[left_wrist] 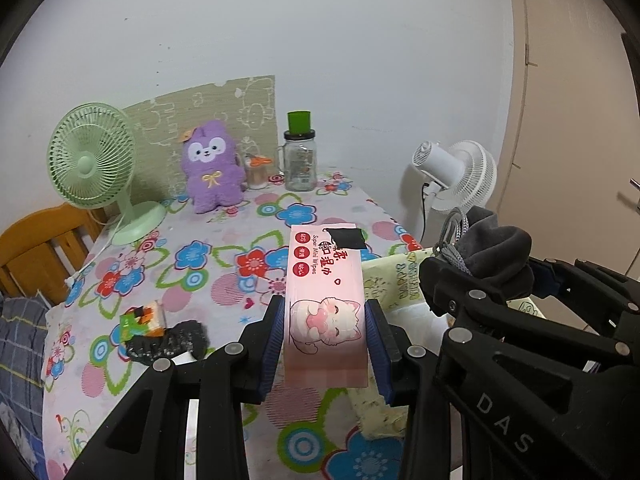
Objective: Organize soft objects
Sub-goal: 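Carry the pink packet with the left gripper while the right gripper carries the glove to the paper box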
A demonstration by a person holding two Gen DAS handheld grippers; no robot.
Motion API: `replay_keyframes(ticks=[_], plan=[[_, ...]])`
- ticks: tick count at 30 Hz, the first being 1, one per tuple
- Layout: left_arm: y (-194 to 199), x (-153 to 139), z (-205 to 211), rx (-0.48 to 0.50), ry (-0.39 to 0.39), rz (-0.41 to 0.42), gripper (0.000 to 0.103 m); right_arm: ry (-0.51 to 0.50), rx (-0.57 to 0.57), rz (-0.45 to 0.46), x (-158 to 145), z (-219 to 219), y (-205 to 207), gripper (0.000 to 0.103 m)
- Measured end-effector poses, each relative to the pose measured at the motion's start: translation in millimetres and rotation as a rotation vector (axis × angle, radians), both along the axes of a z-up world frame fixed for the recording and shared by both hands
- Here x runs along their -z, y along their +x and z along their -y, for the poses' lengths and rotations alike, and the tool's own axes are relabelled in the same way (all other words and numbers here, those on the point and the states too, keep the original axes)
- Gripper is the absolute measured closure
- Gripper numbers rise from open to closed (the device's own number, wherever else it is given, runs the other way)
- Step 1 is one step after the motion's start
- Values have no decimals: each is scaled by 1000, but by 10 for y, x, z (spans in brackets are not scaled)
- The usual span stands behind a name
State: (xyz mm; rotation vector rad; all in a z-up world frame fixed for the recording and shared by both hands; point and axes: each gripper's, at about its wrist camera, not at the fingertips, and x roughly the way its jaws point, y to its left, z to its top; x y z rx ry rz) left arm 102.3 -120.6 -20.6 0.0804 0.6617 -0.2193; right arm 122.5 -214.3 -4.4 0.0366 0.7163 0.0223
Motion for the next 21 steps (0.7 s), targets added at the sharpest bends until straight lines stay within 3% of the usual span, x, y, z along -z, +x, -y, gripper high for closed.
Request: replay_keyframes(ticks=[21], plan=[[269, 177, 581, 75, -14, -40, 63, 10, 57, -41, 202, 534, 232, 54]])
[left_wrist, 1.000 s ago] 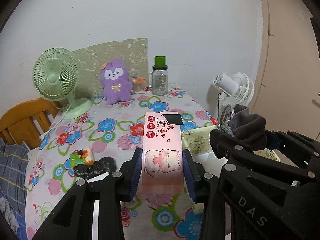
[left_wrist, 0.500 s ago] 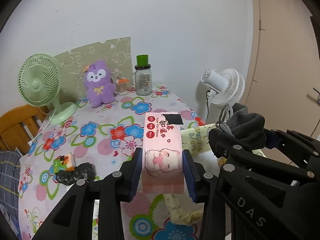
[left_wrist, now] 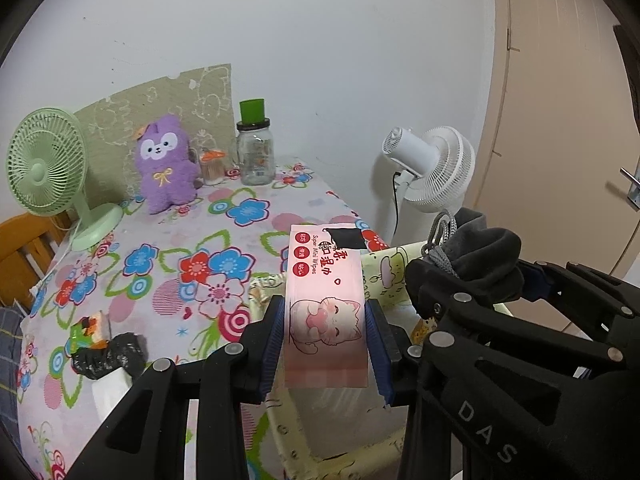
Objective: Organize soft objects
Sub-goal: 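Carry the pink packet with the left gripper while the right gripper carries the glove to the paper box, then open the left gripper over the paper box while the right gripper releases the glove inside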
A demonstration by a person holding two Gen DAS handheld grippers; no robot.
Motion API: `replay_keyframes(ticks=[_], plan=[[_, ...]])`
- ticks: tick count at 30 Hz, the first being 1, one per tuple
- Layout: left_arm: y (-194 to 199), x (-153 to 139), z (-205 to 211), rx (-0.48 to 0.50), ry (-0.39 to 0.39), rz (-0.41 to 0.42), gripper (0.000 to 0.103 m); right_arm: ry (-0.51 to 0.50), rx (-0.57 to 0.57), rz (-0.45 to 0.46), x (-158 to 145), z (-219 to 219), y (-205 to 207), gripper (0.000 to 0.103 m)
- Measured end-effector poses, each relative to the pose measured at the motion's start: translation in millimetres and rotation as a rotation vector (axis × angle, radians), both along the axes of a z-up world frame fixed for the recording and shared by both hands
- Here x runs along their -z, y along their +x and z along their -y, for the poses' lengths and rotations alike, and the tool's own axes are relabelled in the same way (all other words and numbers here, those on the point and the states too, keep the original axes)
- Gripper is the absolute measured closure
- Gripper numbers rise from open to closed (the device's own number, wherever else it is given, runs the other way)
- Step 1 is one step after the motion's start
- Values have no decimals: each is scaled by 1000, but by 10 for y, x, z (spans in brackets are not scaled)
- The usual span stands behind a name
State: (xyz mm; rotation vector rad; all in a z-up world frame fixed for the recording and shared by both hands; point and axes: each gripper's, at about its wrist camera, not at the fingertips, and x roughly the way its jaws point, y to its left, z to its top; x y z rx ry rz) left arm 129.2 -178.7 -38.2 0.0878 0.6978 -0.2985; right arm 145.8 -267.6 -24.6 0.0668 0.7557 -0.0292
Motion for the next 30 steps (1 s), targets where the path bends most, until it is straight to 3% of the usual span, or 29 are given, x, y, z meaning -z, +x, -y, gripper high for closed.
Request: replay_keyframes(ticks=[13, 18, 20, 27, 30], plan=[[161, 197, 161, 12, 18, -56, 61, 30, 7, -60, 259, 155, 184, 54], [179, 218, 178, 5, 31, -51, 48, 44, 7, -65, 307, 170, 246, 54], [187, 214, 166, -2, 26, -51, 37, 56, 1, -61, 308, 176, 258, 53], [200, 219, 151, -15, 37, -51, 31, 82, -19, -70, 341, 162, 293, 50], [198, 217, 128, -21, 36, -52, 27, 72, 2, -70, 340, 177, 286, 41]])
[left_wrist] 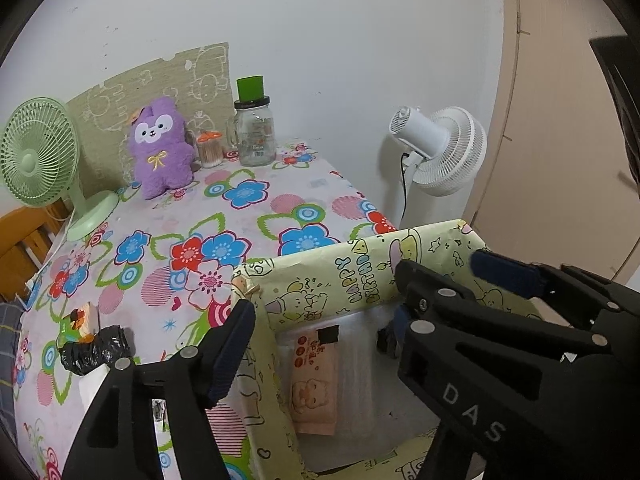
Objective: Organize soft objects
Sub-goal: 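Open the left gripper over the paper box while the right gripper releases the glove inside, then withdraw both grippers from the paper box back over the bed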
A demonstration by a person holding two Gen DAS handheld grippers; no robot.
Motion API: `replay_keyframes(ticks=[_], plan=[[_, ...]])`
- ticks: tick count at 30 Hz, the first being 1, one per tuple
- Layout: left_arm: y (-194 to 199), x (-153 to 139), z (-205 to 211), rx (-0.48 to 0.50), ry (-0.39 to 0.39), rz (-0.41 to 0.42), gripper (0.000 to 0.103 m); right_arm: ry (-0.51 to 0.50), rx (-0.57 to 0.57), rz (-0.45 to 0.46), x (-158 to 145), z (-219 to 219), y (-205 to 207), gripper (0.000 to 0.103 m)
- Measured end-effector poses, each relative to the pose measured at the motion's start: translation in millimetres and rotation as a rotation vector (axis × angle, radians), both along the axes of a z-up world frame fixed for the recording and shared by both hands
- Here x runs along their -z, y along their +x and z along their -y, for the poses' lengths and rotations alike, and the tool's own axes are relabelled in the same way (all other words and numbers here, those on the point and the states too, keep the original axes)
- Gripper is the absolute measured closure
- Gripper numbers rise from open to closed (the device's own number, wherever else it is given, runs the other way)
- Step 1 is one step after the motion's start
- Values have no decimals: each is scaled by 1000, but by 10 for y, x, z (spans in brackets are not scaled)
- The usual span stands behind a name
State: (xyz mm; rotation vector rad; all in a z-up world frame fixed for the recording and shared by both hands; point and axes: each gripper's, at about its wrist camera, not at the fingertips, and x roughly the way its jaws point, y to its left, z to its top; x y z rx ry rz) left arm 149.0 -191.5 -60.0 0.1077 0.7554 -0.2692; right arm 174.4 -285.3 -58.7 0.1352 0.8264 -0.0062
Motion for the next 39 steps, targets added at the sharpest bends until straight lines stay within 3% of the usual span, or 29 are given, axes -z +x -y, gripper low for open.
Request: replay_keyframes(ticks=[4, 24, 32, 39], plan=[[-18, -13, -34, -9, 4, 9, 21, -19, 16, 9, -19, 7, -37, 33], [-248, -107, -333, -29, 18, 50, 7, -7, 13, 20, -107, -156, -270, 18], [-345, -176, -522, -52, 8, 69, 2, -1, 18, 33, -171, -273, -351, 5], [-401, -206, -657, -59, 6, 67, 0, -6, 7, 40, -208, -390, -419, 4]])
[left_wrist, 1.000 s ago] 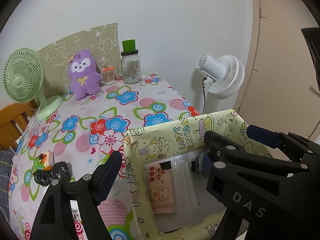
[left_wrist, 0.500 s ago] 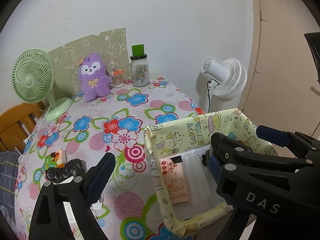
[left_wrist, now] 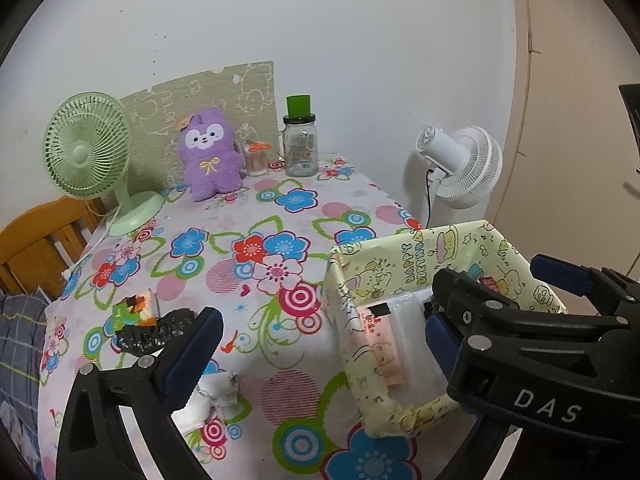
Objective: Organize soft objects
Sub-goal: 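Withdraw both grippers from the paper box back over the bed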
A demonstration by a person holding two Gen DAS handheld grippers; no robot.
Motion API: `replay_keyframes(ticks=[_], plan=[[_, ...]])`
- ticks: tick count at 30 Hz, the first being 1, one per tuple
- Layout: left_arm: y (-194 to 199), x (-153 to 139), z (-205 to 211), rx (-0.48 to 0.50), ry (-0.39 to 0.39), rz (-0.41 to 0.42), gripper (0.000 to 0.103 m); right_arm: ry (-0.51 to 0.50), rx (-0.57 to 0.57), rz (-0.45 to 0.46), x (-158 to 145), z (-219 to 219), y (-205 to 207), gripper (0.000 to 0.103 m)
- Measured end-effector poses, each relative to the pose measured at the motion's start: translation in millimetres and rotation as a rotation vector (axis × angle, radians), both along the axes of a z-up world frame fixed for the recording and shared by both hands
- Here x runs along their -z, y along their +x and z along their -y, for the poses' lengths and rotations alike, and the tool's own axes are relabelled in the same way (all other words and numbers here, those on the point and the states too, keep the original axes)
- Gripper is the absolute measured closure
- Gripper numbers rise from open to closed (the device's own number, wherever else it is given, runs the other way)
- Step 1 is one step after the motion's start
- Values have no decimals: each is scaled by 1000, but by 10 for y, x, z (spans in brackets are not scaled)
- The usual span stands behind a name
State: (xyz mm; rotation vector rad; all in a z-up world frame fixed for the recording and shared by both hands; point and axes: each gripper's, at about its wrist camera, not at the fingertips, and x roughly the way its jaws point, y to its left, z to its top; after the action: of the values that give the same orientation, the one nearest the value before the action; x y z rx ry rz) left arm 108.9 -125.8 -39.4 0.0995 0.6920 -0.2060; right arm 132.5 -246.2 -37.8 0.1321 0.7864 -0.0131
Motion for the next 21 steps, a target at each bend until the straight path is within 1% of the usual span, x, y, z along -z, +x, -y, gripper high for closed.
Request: replay_keyframes(ticks=[7, 14, 21], plan=[[-78, -56, -173, -19, -9, 18, 0, 53, -18, 14, -29, -93, -74, 3], [-145, -100, -334, -53, -12, 28, 0, 7, -35, 51, -137, -253, -156, 3], [-225, -151, -435, -51, -24, 38, 0, 9, -38, 67, -199, -360, -236, 3]])
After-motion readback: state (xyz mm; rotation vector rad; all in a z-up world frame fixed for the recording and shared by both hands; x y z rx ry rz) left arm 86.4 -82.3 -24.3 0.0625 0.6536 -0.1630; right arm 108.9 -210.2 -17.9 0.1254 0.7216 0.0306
